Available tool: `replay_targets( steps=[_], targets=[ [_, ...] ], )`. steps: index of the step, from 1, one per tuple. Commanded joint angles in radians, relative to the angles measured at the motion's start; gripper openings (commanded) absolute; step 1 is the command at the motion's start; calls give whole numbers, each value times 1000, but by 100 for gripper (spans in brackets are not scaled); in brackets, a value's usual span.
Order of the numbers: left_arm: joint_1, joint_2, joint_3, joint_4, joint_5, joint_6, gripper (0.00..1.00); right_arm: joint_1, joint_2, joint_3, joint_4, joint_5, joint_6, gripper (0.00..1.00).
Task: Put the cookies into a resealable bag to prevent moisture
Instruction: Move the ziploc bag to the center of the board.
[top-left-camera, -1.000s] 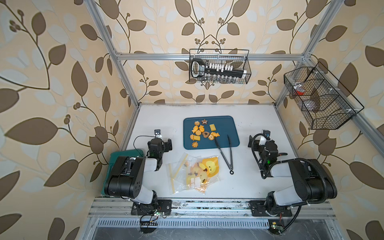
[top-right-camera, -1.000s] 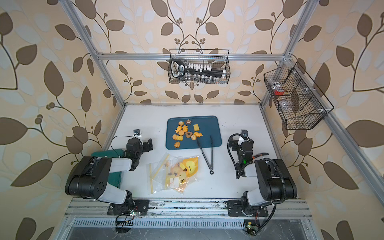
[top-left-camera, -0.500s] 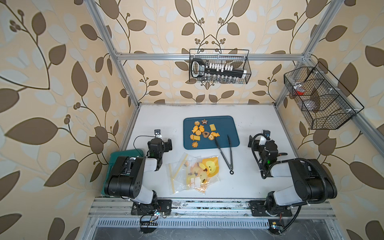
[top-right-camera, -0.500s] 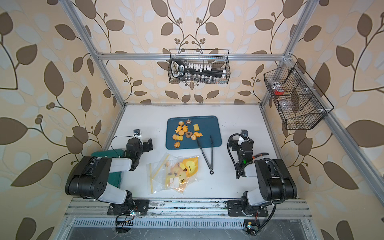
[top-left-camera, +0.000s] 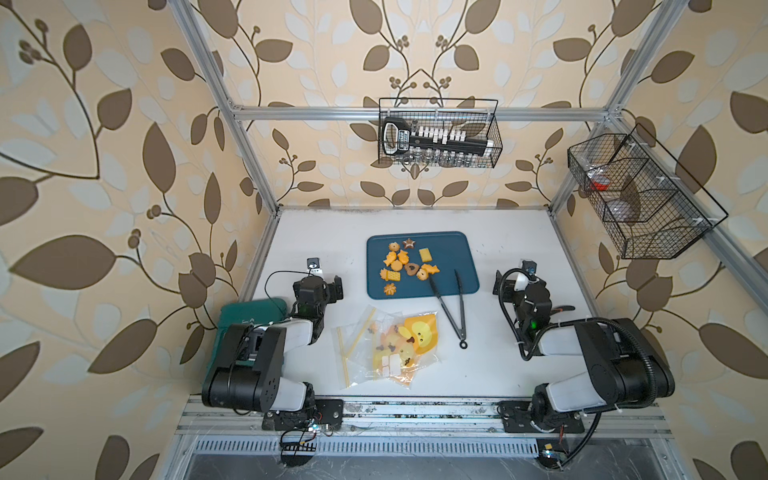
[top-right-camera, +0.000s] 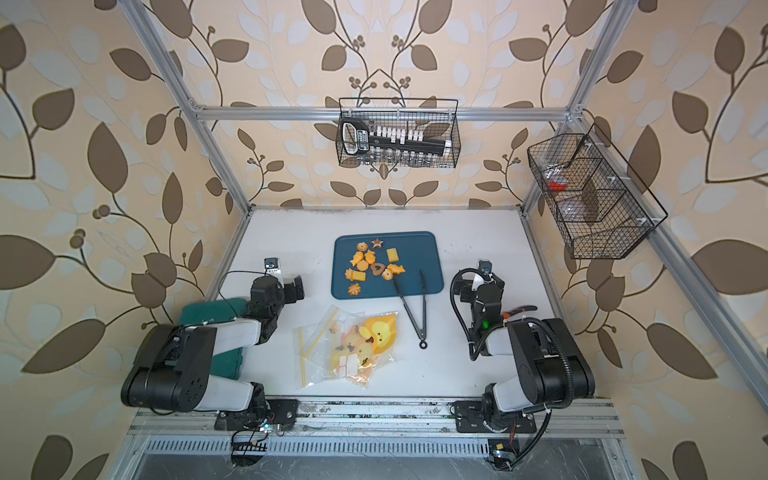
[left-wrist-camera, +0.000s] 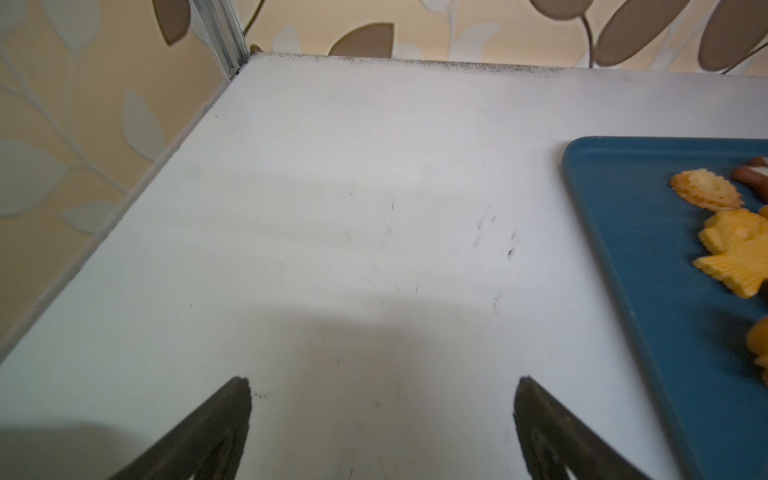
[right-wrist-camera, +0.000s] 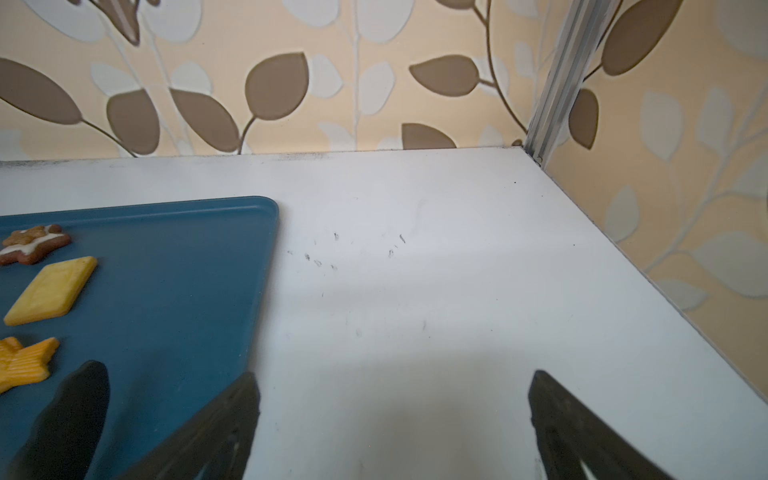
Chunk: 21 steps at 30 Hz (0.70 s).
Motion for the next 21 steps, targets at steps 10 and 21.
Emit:
replay_targets(
  steps=[10, 21],
  targets=[
    [-39, -182, 336, -806, -229, -645, 99, 12, -333, 225, -616, 63, 376, 100],
    [-222, -212, 375, -955, 47, -690, 99, 12, -370, 323, -905, -220, 618, 100]
  ],
)
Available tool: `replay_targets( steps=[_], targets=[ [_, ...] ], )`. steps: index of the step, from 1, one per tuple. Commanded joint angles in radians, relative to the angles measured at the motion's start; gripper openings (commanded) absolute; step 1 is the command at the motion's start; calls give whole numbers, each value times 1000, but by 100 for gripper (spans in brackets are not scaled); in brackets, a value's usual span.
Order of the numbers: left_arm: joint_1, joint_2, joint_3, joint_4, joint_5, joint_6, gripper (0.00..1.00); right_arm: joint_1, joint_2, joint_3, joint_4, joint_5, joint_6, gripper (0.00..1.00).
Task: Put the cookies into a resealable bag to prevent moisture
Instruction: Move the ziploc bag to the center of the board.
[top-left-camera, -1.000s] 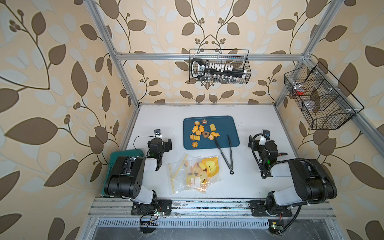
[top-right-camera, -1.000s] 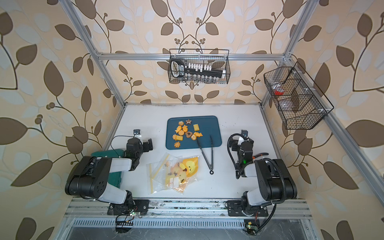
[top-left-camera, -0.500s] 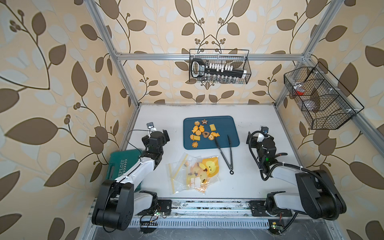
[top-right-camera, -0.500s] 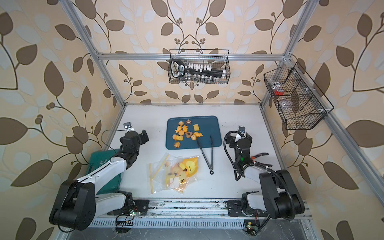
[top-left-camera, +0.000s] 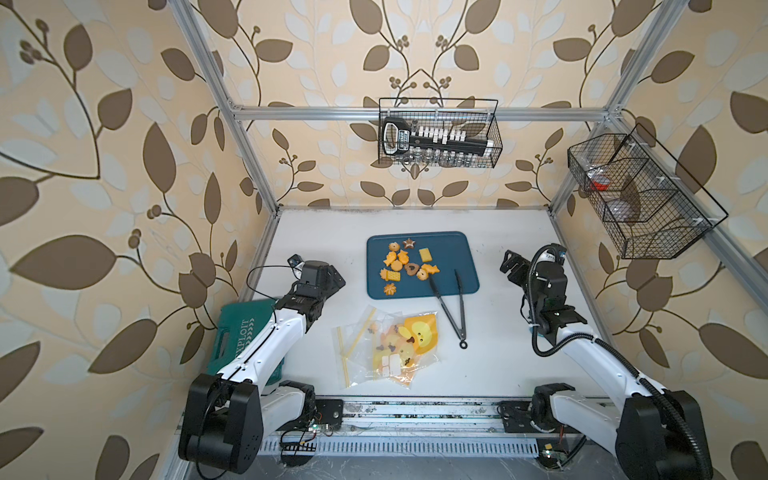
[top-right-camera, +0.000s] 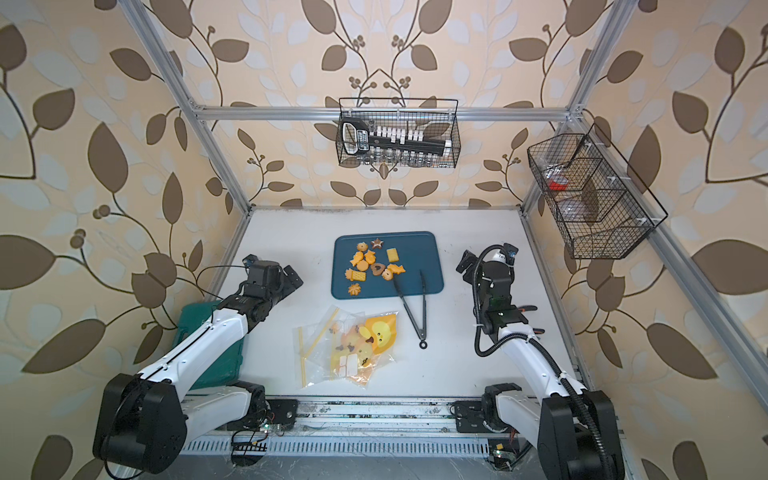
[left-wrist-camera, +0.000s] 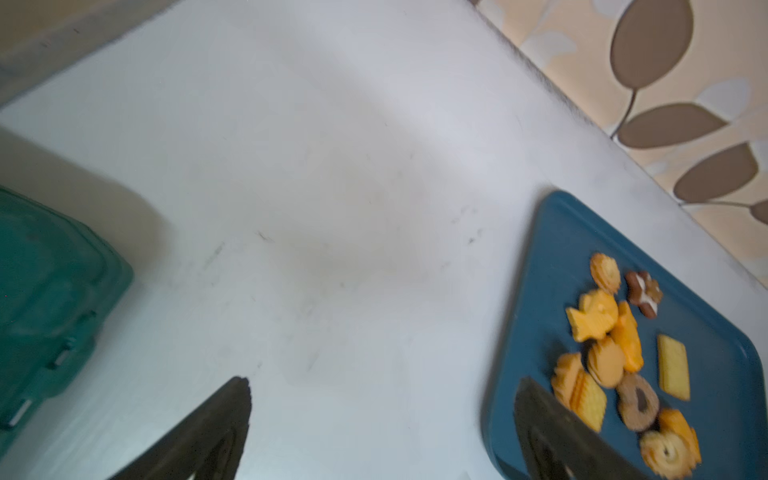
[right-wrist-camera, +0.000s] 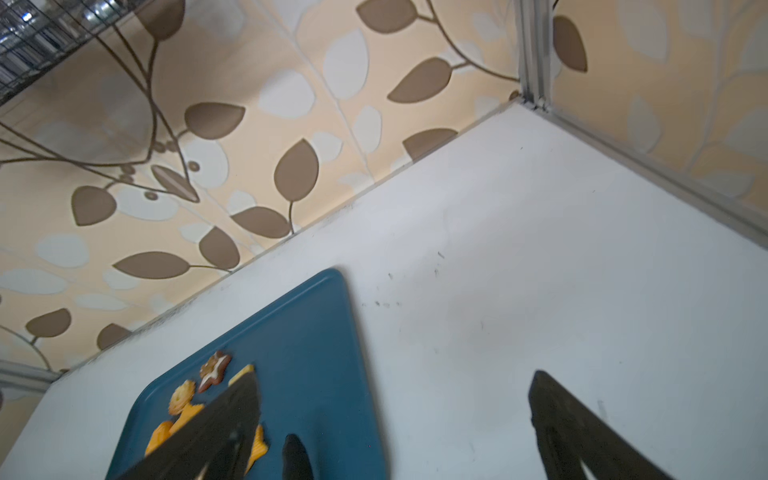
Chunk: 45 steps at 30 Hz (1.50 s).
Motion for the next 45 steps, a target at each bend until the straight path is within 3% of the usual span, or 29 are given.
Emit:
replay_targets(
  steps=[1, 7, 15, 20, 29, 41, 45],
  targets=[
    [-143, 6, 92, -138, 42, -25, 99, 16, 15, 27, -104, -187, 72, 100],
    [-316, 22, 124, -204, 96, -12, 99, 152, 37, 37, -175, -218, 54, 100],
    [-336, -12, 137, -241, 262, 35, 99, 441, 42, 45, -304, -145, 89, 97],
    [-336, -40, 112, -253, 271, 24, 99, 560, 28, 41, -417, -174, 197, 90],
    [-332, -87, 36, -220, 278, -28, 99, 651, 92, 8, -344, -371, 306, 81],
    [-333, -57, 66, -229, 320, 46, 99, 753, 325, 79, -326, -351, 358, 79],
    [-333, -43, 65, -227, 318, 38, 99, 754, 353, 79, -313, -325, 376, 62]
  ],
)
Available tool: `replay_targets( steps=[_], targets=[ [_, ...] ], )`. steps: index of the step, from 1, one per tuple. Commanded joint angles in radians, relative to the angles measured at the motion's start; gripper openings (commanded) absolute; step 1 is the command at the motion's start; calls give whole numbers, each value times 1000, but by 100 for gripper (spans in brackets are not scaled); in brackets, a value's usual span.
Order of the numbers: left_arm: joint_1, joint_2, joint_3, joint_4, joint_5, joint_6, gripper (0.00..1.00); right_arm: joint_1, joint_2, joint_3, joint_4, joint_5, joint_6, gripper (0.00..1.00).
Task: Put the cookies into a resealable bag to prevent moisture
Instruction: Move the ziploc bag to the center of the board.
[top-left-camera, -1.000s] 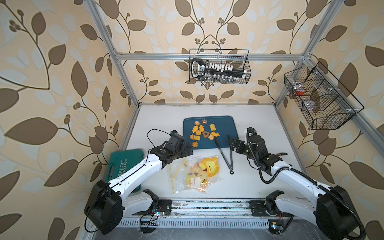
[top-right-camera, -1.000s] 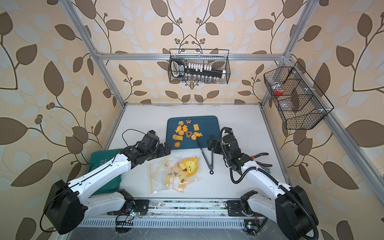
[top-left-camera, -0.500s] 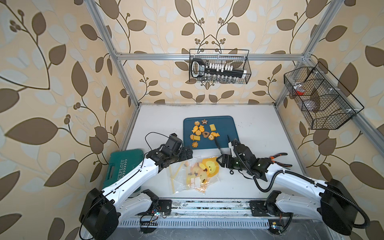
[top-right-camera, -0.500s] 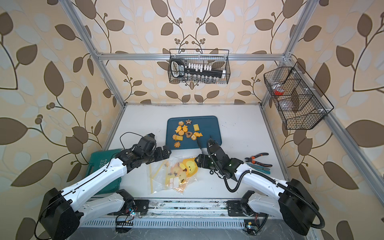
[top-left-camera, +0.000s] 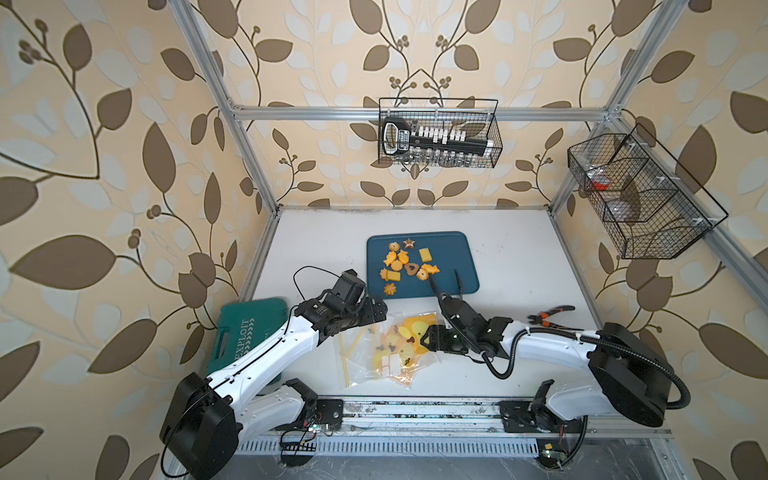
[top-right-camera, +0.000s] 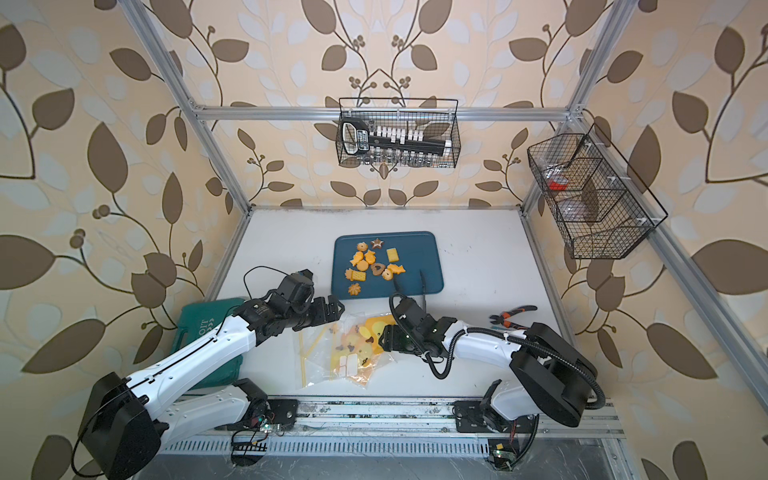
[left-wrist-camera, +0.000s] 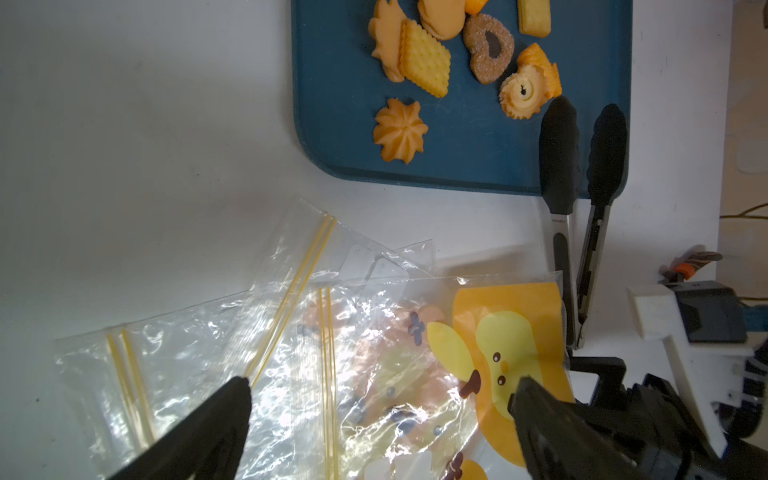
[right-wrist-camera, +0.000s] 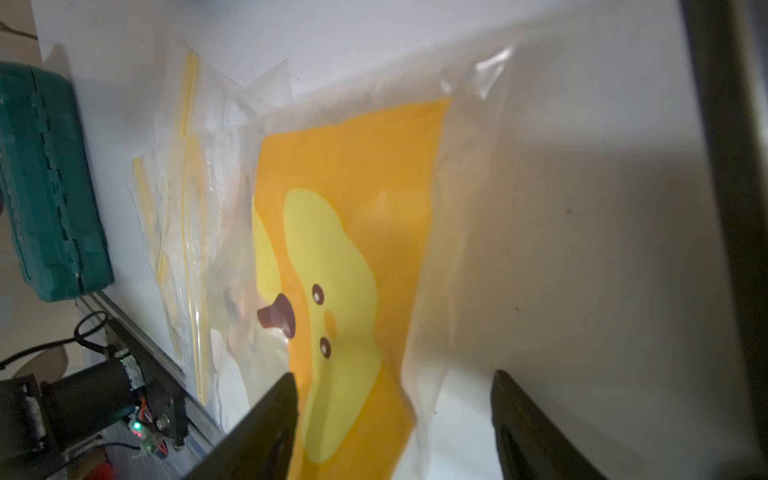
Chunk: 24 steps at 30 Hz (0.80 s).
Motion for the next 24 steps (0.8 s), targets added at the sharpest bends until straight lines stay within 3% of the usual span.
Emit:
replay_targets(
  steps=[1, 6, 11, 15, 24],
  targets=[
    [0, 10, 24, 3, 17, 18, 99, 4, 8, 24, 17, 31, 30, 57],
    [2, 22, 10, 0, 10, -6, 99, 5, -41, -9, 30, 78, 56, 26],
    [4, 23, -13, 18, 29, -30, 95, 3, -114, -33, -3, 161, 63, 6],
    [4, 40, -26, 32, 55, -42, 85, -27, -159, -64, -32, 220, 65, 0],
    [4, 94, -76, 112, 169, -55, 54, -150, -269, -201, 18, 199, 130, 0]
  ],
)
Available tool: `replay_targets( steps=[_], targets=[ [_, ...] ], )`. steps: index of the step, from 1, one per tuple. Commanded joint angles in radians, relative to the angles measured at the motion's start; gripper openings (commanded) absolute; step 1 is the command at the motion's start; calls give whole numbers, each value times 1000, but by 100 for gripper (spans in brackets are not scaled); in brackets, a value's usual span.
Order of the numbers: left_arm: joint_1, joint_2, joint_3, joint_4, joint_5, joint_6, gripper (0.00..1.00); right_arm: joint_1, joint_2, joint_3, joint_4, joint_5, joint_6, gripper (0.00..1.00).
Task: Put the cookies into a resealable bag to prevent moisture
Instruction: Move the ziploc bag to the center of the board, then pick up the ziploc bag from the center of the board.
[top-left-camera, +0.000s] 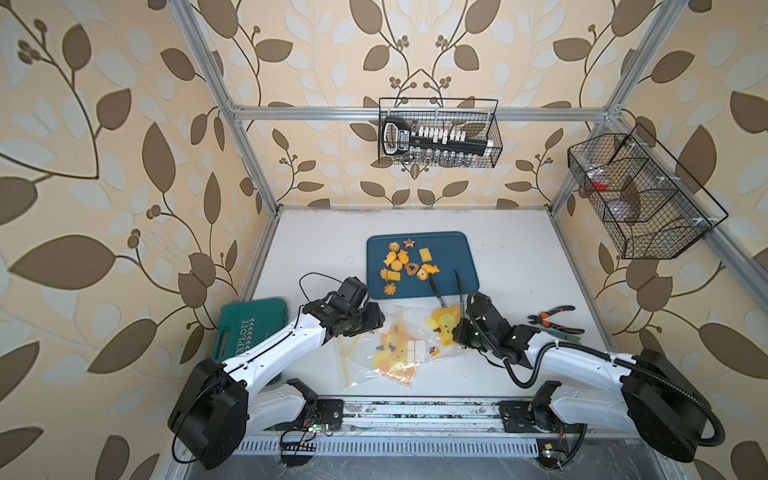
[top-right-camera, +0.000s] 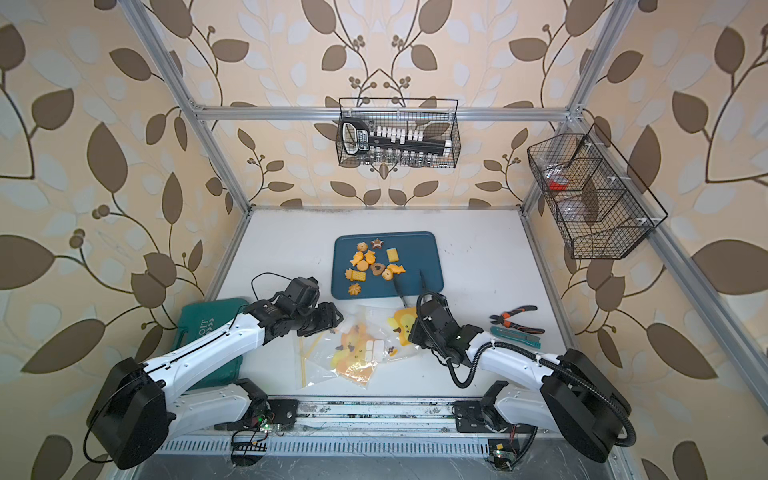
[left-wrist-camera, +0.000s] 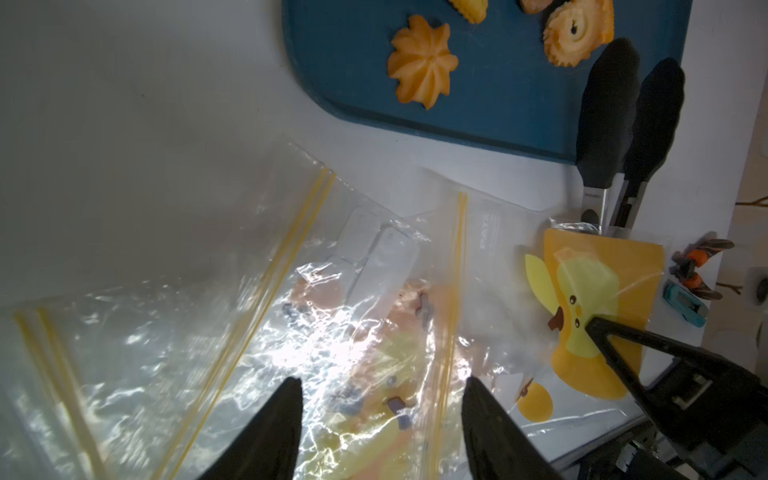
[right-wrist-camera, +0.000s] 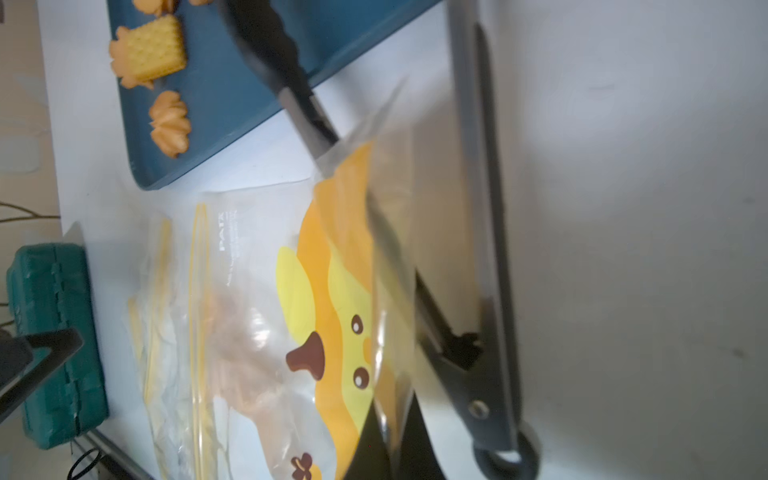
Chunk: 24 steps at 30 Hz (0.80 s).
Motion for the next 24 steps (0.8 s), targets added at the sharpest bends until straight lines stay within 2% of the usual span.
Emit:
replay_targets(
  steps=[1, 5, 12, 24],
  targets=[
    [3, 23, -23, 61, 79, -3, 50, -7, -36, -25, 4, 16, 46, 0],
    [-2, 56, -23, 91, 111, 2, 38, -50, -46, -39, 16, -2, 49, 0],
    [-29, 152, 11, 130, 140, 6, 24, -70, -32, -45, 32, -29, 53, 0],
    [-97, 300, 70, 177, 133, -6, 20, -92, -17, -49, 59, -59, 49, 0]
  ],
)
